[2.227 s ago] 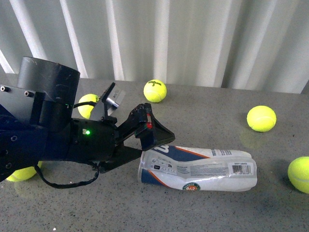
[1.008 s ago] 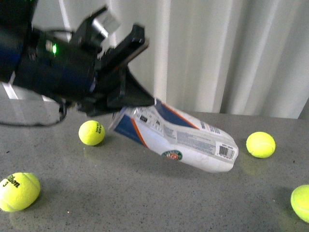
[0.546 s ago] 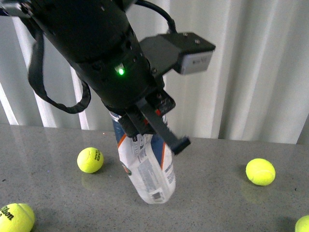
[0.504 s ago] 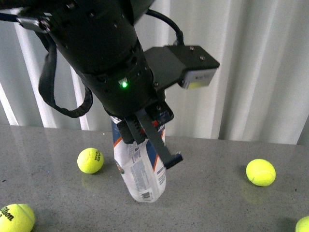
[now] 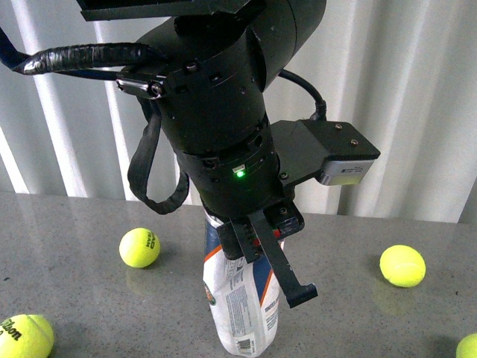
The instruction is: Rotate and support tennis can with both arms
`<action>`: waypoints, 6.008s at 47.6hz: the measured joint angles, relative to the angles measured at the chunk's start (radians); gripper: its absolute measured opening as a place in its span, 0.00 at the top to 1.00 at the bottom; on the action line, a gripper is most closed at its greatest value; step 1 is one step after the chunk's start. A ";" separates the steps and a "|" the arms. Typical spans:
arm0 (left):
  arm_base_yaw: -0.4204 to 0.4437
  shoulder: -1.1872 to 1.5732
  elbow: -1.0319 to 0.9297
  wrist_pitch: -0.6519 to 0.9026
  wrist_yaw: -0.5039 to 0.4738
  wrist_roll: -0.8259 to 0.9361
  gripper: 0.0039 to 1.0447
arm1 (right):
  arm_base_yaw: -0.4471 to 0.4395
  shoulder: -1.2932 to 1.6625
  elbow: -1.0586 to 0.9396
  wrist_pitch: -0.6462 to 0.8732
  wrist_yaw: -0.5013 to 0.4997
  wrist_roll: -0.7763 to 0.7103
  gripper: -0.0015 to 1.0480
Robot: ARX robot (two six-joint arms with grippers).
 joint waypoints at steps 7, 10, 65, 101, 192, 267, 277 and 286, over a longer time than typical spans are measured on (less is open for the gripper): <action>-0.001 0.022 0.002 -0.005 0.037 -0.028 0.97 | 0.000 0.000 0.000 0.000 0.000 0.000 0.07; -0.003 0.027 0.004 -0.007 0.045 -0.036 0.97 | 0.000 0.000 0.000 0.000 0.000 0.000 0.07; 0.022 -0.041 0.014 -0.021 0.078 -0.122 0.06 | 0.000 0.000 0.000 0.000 0.000 0.000 0.07; 0.169 -0.448 -0.291 0.425 0.074 -0.932 0.06 | 0.000 0.000 0.000 0.000 0.001 0.000 0.07; 0.602 -1.458 -1.445 0.986 0.048 -0.701 0.97 | 0.000 0.000 0.000 0.000 0.000 0.000 0.07; 0.602 -1.864 -1.445 0.576 0.048 -0.700 0.06 | 0.000 0.000 0.000 0.000 0.000 0.000 0.07; 0.602 -1.864 -1.445 0.576 0.048 -0.700 0.06 | 0.000 0.000 0.000 0.000 0.000 0.000 0.07; 0.602 -1.864 -1.445 0.576 0.048 -0.700 0.06 | 0.000 0.000 0.000 0.000 0.000 0.000 0.07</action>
